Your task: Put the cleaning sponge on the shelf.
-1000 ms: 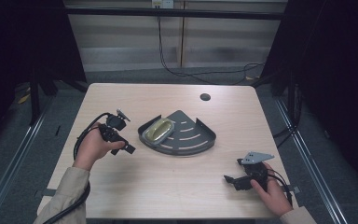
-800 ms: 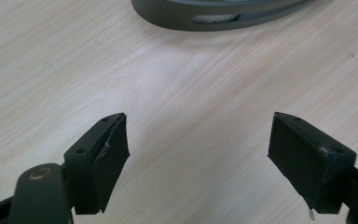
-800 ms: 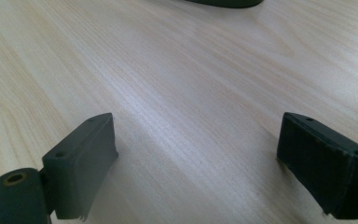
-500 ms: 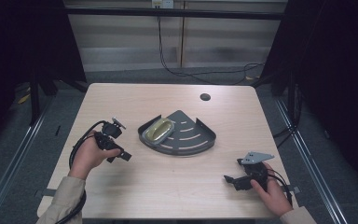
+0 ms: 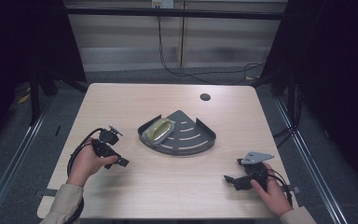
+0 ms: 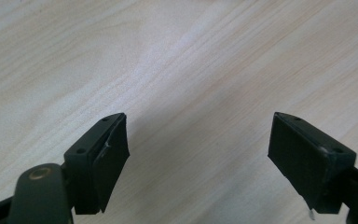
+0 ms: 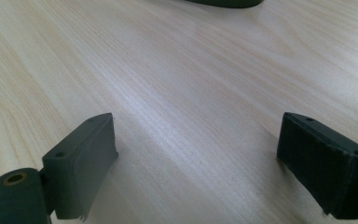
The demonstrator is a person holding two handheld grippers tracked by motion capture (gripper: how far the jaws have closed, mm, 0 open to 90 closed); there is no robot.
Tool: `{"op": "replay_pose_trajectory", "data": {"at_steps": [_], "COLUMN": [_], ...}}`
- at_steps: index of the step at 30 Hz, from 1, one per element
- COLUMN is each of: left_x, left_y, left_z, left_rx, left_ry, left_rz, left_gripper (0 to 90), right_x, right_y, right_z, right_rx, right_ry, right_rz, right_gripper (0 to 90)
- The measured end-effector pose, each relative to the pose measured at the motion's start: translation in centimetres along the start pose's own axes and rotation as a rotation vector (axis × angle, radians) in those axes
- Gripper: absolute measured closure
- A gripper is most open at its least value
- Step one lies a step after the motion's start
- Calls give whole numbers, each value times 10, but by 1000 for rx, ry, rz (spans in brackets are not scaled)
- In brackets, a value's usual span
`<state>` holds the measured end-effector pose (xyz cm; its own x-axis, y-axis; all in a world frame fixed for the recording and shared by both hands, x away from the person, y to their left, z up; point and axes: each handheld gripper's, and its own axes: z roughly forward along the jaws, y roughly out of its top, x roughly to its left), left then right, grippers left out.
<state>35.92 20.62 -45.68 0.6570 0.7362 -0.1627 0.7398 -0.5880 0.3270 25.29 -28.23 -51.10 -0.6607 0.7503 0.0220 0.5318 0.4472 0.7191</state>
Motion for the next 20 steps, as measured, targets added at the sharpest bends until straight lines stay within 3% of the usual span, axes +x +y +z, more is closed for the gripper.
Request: {"op": "replay_pose_trajectory", "data": {"at_steps": [7, 15, 20], "left_x": [2, 3, 3], "left_y": [-11, -18, -18], "left_z": [10, 16, 16], "left_rx": [-30, -61, -61], "left_ry": [9, 38, 33], "left_rz": [15, 68, 63], "left_gripper": [197, 193, 180], "right_x": [0, 0, 0], "right_y": [0, 0, 0], "right_z": [0, 0, 0], "right_rx": [-1, -1, -1], "right_ry": [2, 2, 1], "right_rz": [0, 1, 0], "right_gripper": [111, 110, 111]}}
